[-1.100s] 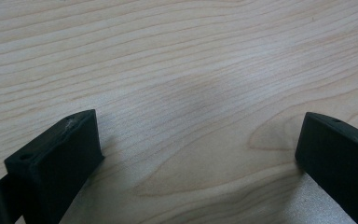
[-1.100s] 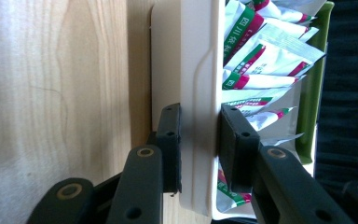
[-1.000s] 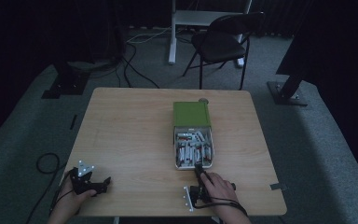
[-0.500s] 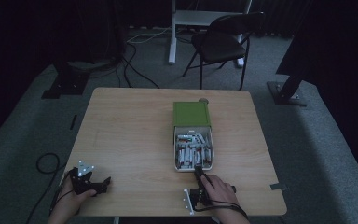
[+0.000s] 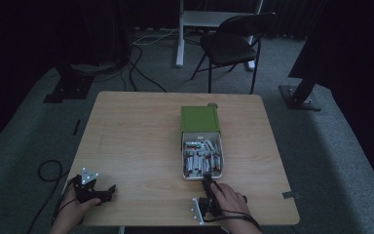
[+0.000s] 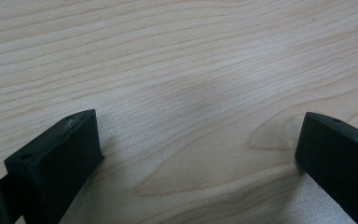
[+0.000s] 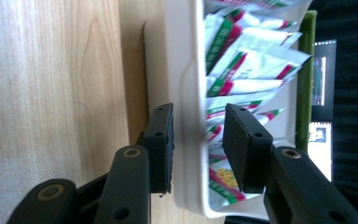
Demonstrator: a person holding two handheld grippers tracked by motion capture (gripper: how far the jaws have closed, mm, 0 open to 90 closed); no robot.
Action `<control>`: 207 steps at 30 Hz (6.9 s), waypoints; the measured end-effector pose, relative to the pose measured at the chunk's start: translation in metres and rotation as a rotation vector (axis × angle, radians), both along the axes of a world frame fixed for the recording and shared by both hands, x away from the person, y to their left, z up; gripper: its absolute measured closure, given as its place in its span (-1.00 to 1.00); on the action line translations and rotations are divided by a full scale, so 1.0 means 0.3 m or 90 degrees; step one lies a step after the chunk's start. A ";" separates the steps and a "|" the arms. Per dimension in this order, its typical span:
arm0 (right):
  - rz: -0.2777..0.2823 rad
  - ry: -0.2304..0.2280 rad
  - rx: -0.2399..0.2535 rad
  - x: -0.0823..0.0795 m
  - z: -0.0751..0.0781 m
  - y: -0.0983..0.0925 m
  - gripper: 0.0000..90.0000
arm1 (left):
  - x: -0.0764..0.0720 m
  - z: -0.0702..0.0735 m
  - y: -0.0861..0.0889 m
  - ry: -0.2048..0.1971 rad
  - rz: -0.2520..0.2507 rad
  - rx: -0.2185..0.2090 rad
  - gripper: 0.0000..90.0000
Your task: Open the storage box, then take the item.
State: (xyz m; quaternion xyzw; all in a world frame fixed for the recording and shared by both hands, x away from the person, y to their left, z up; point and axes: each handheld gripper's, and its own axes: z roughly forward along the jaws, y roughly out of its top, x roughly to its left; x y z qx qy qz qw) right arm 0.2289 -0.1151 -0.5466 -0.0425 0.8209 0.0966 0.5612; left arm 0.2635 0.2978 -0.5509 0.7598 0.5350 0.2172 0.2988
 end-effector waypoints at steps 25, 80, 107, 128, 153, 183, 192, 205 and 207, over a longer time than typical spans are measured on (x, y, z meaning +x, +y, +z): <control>-0.025 0.049 0.418 0.063 0.240 -0.167 0.41 | 0.000 0.000 0.000 0.000 0.000 0.000 -0.98; -0.271 0.359 0.580 0.174 0.029 -0.569 -0.48 | 0.000 0.000 0.000 0.000 0.001 0.000 -0.98; -0.309 0.488 0.644 0.219 -0.024 -0.675 -0.70 | 0.000 0.000 -0.001 0.001 0.002 0.000 -0.98; -0.318 0.482 0.644 0.220 -0.025 -0.668 -0.72 | 0.002 0.004 0.003 0.003 -0.028 0.007 -0.98; -0.318 0.482 0.645 0.220 -0.025 -0.668 -0.72 | 0.043 0.092 -0.093 -0.014 -0.078 -0.010 -0.98; -0.318 0.483 0.644 0.220 -0.025 -0.668 -0.72 | 0.080 0.166 -0.300 -0.030 -0.169 -0.037 -0.97; -0.318 0.483 0.644 0.220 -0.025 -0.668 -0.72 | 0.098 0.220 -0.377 -0.046 -0.205 -0.046 -0.97; -0.318 0.483 0.644 0.220 -0.025 -0.668 -0.72 | 0.122 0.292 -0.491 -0.069 -0.254 -0.073 -0.97; -0.318 0.483 0.644 0.220 -0.025 -0.668 -0.72 | 0.124 0.306 -0.507 -0.075 -0.259 -0.079 -0.96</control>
